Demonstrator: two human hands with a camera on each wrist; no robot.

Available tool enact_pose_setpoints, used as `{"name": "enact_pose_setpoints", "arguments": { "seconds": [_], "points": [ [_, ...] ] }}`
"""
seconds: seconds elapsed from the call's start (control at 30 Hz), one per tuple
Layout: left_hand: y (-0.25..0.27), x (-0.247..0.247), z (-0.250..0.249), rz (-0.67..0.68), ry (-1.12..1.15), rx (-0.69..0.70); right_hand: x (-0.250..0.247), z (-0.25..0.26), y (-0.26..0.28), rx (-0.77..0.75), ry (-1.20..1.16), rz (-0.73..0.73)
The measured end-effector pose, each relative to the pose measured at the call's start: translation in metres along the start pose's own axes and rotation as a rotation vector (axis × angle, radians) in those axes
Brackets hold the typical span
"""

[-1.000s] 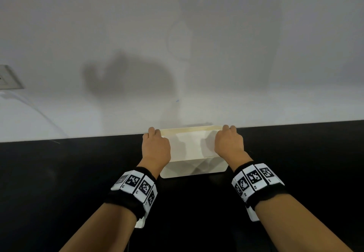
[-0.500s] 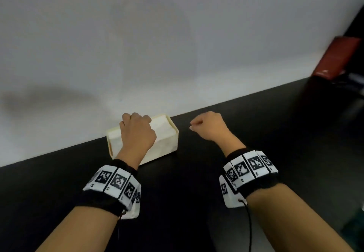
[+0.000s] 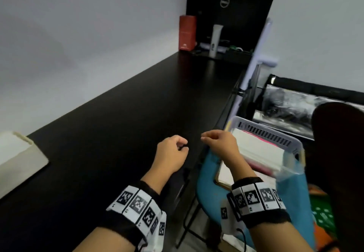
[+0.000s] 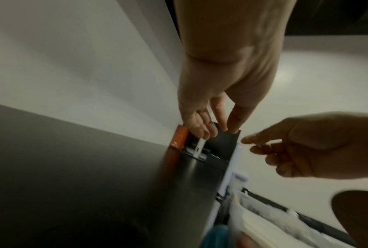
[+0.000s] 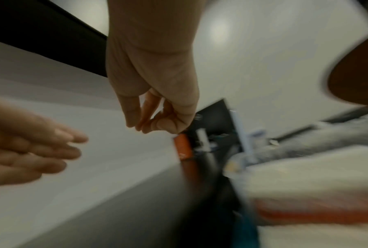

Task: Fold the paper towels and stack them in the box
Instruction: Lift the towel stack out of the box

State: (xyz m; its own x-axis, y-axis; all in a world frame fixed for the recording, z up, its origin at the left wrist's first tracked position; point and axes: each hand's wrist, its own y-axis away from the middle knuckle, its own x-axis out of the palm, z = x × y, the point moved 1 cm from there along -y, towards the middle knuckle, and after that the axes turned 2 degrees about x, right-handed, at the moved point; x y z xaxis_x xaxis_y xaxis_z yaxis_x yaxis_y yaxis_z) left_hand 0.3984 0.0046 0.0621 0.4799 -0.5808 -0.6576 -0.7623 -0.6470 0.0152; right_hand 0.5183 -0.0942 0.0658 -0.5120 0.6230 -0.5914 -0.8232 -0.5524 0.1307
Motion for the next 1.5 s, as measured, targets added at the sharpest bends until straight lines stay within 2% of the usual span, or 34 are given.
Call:
{"name": "enact_pose_setpoints", "arguments": {
  "seconds": [0.1, 0.2, 0.27, 0.33, 0.47, 0.73, 0.97, 1.2, 1.33, 1.5],
  "points": [
    [-0.009, 0.065, -0.021, 0.157, 0.057, -0.068, -0.028, -0.086, -0.008, 0.244, -0.011, -0.113],
    [-0.018, 0.125, -0.027, 0.303, 0.030, -0.142, -0.041, -0.165, -0.015, 0.530, 0.137, -0.198],
    [-0.023, 0.156, -0.025, 0.385, -0.057, -0.180, -0.045, -0.203, -0.016, 0.686, 0.204, -0.220],
    [-0.027, 0.181, -0.019, 0.446, -0.131, -0.222, -0.041, -0.229, -0.019, 0.760, 0.219, -0.181],
    [-0.033, 0.208, -0.007, 0.485, -0.197, -0.282, -0.027, -0.255, -0.024, 0.785, 0.253, -0.092],
    [-0.048, 0.227, 0.012, 0.468, -0.243, -0.304, -0.028, -0.261, -0.026, 0.877, 0.202, -0.145],
    [-0.056, 0.235, 0.021, 0.502, -0.418, -0.244, -0.041, -0.256, -0.027, 0.941, 0.011, -0.145],
    [-0.062, 0.240, 0.025, 0.545, -0.526, -0.205, -0.035, -0.261, -0.037, 0.929, -0.039, -0.099],
    [-0.065, 0.242, 0.029, 0.559, -0.564, -0.189, -0.037, -0.255, -0.042, 0.959, -0.023, -0.127],
    [-0.066, 0.244, 0.031, 0.568, -0.585, -0.163, -0.041, -0.262, -0.043, 0.986, -0.144, -0.171]
  ]
}}
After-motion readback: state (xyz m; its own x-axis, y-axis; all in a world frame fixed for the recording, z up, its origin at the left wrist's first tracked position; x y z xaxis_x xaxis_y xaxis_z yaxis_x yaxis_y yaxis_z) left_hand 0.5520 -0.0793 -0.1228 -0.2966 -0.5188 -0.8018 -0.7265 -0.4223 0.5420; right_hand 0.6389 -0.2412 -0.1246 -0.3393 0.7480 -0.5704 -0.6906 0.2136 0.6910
